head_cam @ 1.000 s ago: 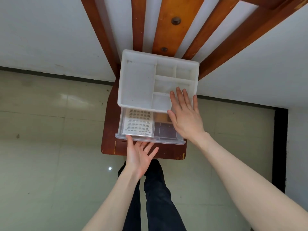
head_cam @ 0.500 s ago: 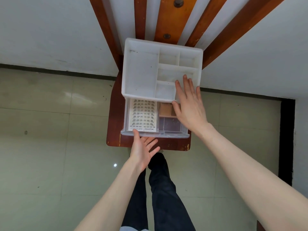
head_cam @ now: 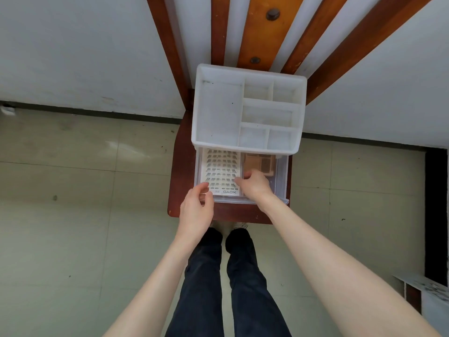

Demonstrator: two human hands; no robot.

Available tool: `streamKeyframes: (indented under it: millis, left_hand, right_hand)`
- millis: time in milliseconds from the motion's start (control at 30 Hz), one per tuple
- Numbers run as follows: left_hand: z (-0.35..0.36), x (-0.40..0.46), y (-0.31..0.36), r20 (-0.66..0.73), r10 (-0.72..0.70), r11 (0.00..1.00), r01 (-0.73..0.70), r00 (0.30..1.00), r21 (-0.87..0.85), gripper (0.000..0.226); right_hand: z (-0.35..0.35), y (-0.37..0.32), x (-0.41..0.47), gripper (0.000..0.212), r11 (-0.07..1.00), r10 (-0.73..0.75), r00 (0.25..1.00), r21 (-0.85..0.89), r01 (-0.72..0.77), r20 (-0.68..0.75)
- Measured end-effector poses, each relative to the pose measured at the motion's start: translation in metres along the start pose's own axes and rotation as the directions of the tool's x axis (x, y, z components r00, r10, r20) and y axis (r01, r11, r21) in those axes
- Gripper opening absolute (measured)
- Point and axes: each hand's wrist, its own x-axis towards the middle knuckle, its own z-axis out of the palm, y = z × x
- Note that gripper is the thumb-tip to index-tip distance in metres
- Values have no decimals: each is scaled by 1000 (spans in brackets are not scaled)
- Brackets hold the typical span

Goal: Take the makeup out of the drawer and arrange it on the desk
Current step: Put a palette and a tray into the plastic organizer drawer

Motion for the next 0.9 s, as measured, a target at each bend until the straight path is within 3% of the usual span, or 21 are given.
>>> streamKeyframes:
  millis: [133, 267, 367, 500, 600, 667, 733, 800, 900]
  left_hand:
    - [-2, 5, 2, -50, -45, 999, 45, 998, -4, 36]
    - [-2, 1, 1, -150, 54, 989, -33, 987, 145, 40]
    - [-3, 2, 6, -131, 11, 982, 14, 991, 189, 48]
    - [-7, 13, 17, -75, -126, 990, 130, 989, 54, 50]
    - [-12, 18, 22, -16, -226, 966, 222, 974, -130, 44]
    - [-15, 19, 22, 12, -270, 934, 265, 963, -238, 40]
    - [-19, 19, 17, 9, -267, 937, 262, 964, -230, 38]
    - [-23, 16, 12, -12, -262, 947, 255, 965, -197, 34]
    - [-25, 12, 2, -17, -284, 932, 272, 959, -241, 28]
  right_hand:
    - [0, 1, -3, 33, 996, 42, 998, 83, -46, 44]
    - [-8, 8, -17, 35, 987, 46, 994, 146, -61, 103]
    - [-16, 13, -28, 38, 964, 68, 978, 239, -115, 196]
    - [-22, 17, -36, 30, 939, 47, 955, 313, -142, 292]
    - [-24, 18, -38, 30, 936, 1, 969, 340, -87, 246]
    - [-25, 21, -36, 31, 989, -97, 994, 115, 90, 56]
    - [-28, 26, -31, 37, 929, -301, 947, -258, 265, -112]
    - [-30, 28, -23, 46, 796, -417, 906, -511, 325, -74]
    - [-29, 32, -7, 54, 605, -388, 920, -739, 296, 51]
